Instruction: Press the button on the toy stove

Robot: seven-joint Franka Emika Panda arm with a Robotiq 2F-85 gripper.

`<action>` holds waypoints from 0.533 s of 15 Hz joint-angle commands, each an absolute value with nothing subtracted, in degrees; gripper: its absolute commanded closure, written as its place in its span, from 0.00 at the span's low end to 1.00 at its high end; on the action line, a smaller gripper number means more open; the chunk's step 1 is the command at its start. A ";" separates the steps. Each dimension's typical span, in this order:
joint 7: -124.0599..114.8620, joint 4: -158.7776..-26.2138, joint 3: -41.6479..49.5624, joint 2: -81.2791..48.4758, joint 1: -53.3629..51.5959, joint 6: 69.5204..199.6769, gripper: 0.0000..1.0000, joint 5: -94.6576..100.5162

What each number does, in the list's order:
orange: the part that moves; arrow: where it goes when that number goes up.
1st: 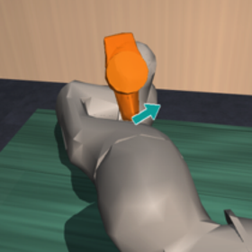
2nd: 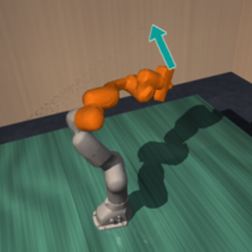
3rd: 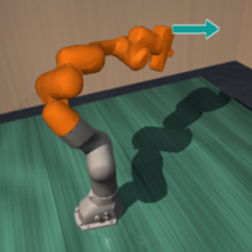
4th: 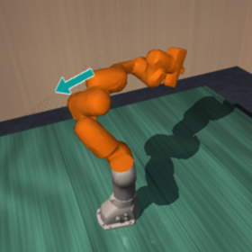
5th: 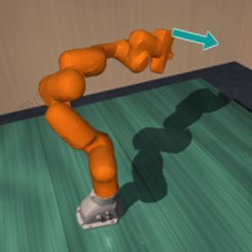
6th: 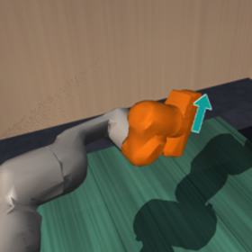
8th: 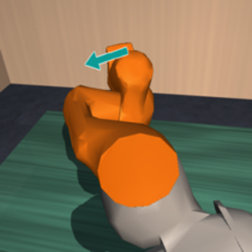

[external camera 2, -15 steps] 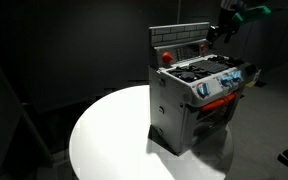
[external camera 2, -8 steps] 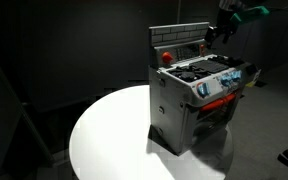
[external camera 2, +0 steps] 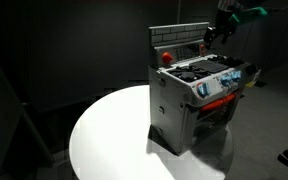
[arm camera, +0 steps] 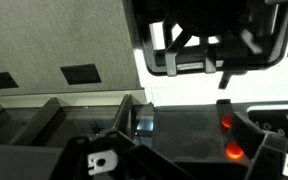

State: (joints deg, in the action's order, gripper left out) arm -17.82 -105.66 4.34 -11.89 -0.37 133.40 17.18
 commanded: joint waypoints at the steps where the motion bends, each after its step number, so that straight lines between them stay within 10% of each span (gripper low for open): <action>1: -17.82 -102.65 4.45 -13.70 -0.65 132.15 0.00 16.60; 8: -17.89 -100.17 4.52 -15.45 -1.03 132.20 0.00 16.59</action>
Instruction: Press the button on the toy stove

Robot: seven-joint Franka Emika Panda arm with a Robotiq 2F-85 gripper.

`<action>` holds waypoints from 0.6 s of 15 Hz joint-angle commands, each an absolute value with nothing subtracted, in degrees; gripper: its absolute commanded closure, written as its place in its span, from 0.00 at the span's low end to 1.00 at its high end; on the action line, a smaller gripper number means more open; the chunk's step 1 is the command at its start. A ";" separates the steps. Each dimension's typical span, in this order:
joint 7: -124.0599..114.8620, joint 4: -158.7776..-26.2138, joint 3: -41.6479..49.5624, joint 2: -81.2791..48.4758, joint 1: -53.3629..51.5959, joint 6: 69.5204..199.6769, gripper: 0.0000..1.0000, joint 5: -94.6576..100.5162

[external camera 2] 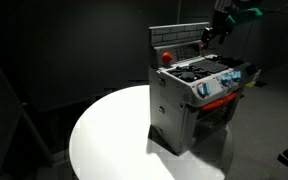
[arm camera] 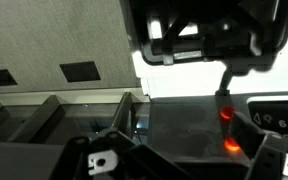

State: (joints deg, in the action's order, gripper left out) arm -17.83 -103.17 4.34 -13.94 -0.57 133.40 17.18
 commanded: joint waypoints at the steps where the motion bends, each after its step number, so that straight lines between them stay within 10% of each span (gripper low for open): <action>1: -17.89 -99.94 4.53 -15.60 -1.07 132.15 0.00 16.56; 9: -18.20 -97.97 4.90 -17.19 -1.24 131.81 0.00 16.99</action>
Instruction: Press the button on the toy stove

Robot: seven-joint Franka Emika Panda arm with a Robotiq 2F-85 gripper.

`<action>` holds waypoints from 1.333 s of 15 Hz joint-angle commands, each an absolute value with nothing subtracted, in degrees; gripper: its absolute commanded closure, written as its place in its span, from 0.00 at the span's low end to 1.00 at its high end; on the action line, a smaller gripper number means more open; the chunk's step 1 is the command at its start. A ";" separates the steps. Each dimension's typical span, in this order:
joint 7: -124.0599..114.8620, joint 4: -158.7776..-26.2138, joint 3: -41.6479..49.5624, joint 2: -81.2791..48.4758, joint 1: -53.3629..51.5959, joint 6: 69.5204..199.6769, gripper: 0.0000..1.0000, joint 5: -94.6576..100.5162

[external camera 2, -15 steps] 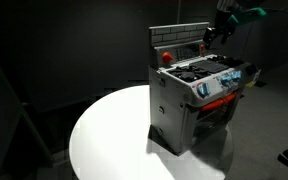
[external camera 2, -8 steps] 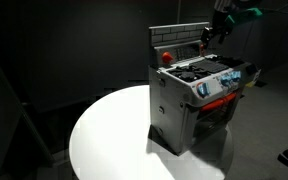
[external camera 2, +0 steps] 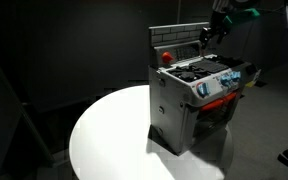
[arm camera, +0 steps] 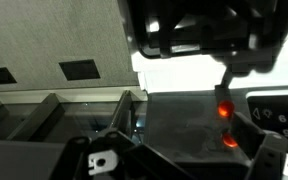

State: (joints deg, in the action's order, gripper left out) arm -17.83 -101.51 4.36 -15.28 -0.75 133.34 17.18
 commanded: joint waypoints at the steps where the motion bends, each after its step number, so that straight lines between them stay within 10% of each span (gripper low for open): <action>1: -18.46 -98.15 4.98 -16.93 -1.29 131.58 0.00 17.17; 20: -10.15 -106.86 4.79 -4.10 2.36 110.72 0.00 7.19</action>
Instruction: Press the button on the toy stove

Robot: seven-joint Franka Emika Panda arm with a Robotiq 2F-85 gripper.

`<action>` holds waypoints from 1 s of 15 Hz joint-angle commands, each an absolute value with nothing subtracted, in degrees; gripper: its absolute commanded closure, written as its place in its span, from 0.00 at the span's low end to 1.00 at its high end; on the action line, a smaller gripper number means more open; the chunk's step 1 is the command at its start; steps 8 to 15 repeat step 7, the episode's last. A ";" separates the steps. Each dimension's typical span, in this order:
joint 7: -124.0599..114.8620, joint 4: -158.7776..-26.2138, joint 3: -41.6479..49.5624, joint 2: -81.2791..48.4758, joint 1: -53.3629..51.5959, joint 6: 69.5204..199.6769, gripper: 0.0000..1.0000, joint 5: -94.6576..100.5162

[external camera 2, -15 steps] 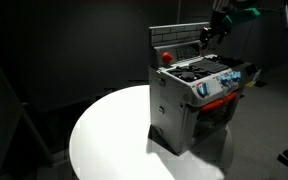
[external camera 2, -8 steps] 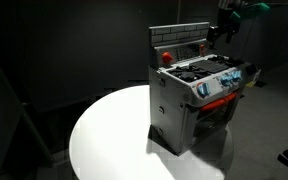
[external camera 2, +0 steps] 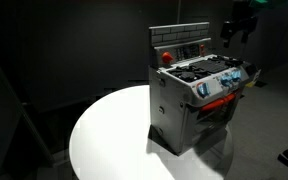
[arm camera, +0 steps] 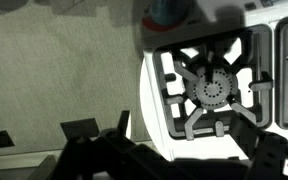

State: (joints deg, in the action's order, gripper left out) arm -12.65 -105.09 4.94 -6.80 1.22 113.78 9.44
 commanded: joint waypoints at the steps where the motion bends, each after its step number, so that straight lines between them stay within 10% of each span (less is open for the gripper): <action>1: -9.95 -107.01 4.87 -3.66 2.60 109.79 0.00 6.93; 15: -11.47 -106.10 4.71 -4.65 2.98 109.26 0.00 8.18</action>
